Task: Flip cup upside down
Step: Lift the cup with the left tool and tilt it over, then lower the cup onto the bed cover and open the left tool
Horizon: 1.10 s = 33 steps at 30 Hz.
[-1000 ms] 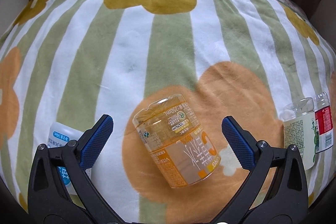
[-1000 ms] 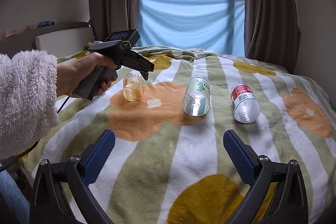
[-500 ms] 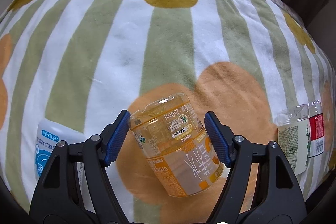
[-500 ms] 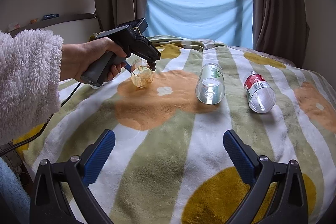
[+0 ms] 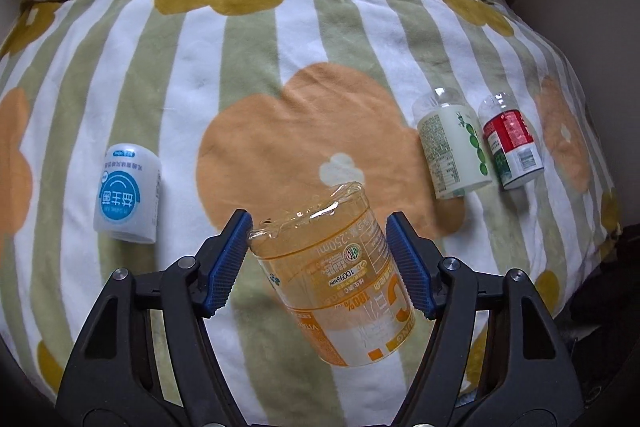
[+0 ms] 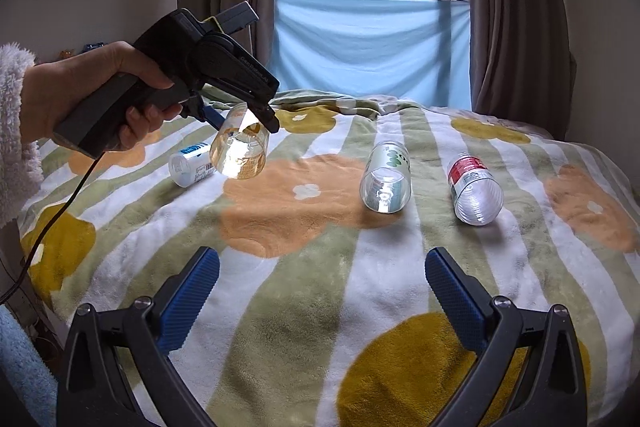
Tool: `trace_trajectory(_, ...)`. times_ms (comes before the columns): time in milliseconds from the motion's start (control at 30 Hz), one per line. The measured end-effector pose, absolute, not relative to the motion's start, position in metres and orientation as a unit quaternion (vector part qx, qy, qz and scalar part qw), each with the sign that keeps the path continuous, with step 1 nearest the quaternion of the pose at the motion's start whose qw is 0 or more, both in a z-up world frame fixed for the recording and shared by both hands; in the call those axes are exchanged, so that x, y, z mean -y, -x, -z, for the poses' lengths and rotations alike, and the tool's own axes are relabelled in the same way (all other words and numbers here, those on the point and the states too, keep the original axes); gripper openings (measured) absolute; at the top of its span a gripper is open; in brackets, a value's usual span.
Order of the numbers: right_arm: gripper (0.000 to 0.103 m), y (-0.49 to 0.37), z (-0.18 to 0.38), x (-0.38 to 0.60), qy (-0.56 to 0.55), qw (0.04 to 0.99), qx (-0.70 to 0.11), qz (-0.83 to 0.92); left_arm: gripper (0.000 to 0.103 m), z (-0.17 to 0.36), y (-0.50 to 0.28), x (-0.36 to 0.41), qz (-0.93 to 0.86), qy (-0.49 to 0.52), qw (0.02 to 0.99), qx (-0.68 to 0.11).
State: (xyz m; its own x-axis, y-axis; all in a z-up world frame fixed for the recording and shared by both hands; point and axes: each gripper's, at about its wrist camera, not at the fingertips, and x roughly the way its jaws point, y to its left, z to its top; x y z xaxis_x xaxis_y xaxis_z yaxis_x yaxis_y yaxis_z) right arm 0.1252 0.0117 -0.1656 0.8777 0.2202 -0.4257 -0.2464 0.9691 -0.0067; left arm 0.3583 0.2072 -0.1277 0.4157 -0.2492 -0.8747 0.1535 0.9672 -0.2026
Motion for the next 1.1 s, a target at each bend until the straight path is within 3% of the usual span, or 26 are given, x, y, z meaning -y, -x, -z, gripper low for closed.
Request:
trace_trajectory(233, 0.103, -0.118, 0.156, 0.011, 0.008, 0.971, -0.218, -0.102, 0.066, 0.183, -0.326, -0.193, 0.129, 0.054, 0.801, -0.582)
trace_trajectory(667, 0.103, -0.112, 0.159, 0.031, -0.024, 0.971, -0.223, -0.085, 0.065, 0.190, -0.347, -0.185, 0.111, 0.056, 0.808, -0.576)
trace_trajectory(767, 0.103, -0.113, 0.161, 0.033, -0.024, 0.970, -0.225, -0.086, 0.074, 0.191, -0.350, -0.177, 0.094, 0.011, 0.816, -0.571)
trace_trajectory(833, 0.103, -0.115, 0.162, 0.035, -0.026, 0.970, -0.226, -0.086, 0.097, 0.190, -0.350, -0.172, 0.086, -0.021, 0.823, -0.562)
trace_trajectory(867, 0.103, -0.115, 0.162, 0.035, -0.028, 0.970, -0.227, -0.086, 0.100, 0.189, -0.349, -0.171, 0.083, -0.032, 0.827, -0.555)
trace_trajectory(1100, 0.103, -0.119, 0.163, 0.037, -0.029, 0.968, -0.232, -0.090, 0.102, 0.170, -0.334, -0.185, 0.083, -0.026, 0.847, -0.524)
